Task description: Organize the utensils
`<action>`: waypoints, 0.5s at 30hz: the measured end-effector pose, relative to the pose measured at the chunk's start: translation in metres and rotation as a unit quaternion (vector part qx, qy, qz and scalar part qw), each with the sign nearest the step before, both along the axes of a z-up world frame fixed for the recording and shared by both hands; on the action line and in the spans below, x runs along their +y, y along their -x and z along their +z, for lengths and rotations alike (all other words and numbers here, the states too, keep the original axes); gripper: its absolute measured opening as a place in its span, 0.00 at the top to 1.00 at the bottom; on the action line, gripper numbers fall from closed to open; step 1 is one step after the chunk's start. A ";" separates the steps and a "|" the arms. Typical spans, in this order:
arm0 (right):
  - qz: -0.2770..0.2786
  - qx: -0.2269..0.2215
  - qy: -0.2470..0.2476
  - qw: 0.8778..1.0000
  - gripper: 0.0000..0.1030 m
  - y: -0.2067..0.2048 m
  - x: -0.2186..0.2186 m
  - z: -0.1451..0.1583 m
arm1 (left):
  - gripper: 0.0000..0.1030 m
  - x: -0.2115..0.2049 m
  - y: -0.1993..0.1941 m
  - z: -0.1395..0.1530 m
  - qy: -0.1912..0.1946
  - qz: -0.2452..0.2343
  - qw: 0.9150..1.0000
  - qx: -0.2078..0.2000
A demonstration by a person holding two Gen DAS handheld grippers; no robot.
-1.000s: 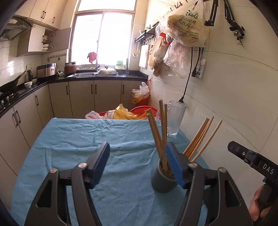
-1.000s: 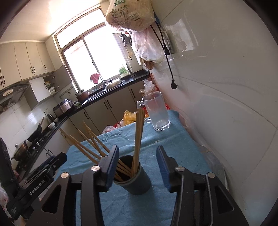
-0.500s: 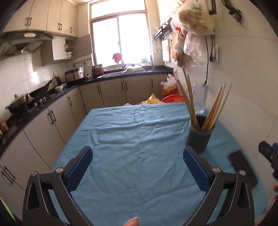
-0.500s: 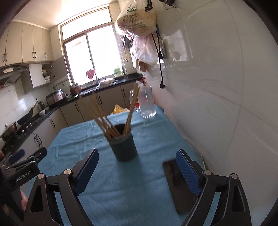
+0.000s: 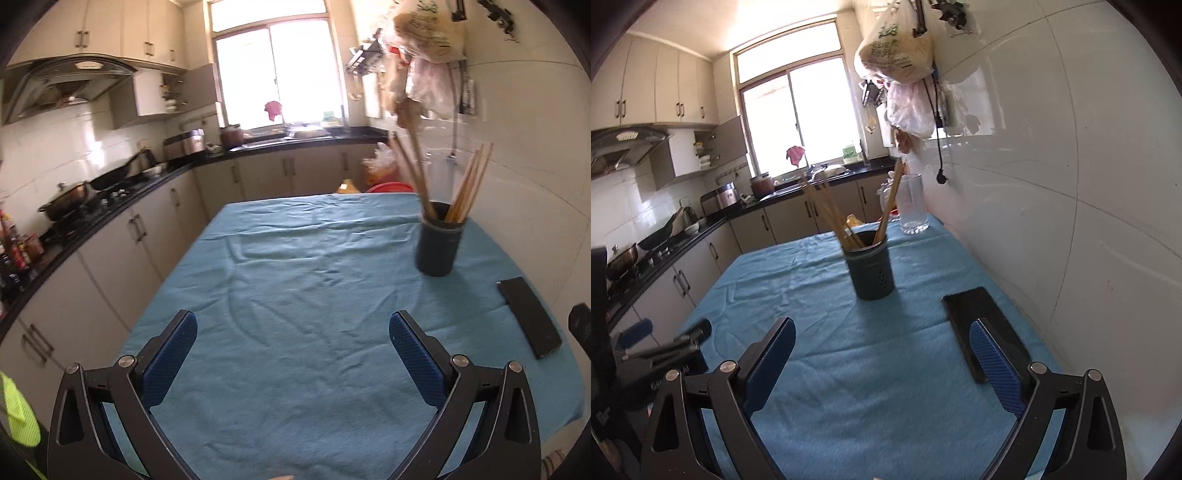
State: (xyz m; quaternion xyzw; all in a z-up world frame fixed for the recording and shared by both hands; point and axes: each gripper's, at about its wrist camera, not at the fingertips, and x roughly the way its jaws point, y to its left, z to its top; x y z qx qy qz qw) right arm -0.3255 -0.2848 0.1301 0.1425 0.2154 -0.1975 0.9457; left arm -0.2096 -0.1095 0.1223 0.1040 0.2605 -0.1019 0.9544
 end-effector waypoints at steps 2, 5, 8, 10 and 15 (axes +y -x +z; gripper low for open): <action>0.004 0.008 0.013 1.000 0.04 -0.004 0.008 -0.004 | 0.00 0.004 0.003 -0.001 -0.010 0.003 1.000 -0.006; 0.013 0.016 0.009 1.000 0.04 -0.012 0.013 -0.007 | 0.00 0.007 0.007 -0.004 -0.021 -0.003 1.000 -0.016; 0.012 0.018 0.010 1.000 0.04 -0.015 0.016 -0.009 | 0.00 0.011 0.008 -0.004 -0.014 -0.006 1.000 -0.016; 0.011 0.021 0.012 1.000 0.04 -0.016 0.017 -0.011 | 0.00 0.011 0.009 -0.005 -0.012 -0.012 1.000 -0.010; 0.009 0.019 0.014 1.000 0.04 -0.011 0.018 -0.011 | 0.00 0.008 0.014 -0.009 -0.019 -0.016 1.000 -0.008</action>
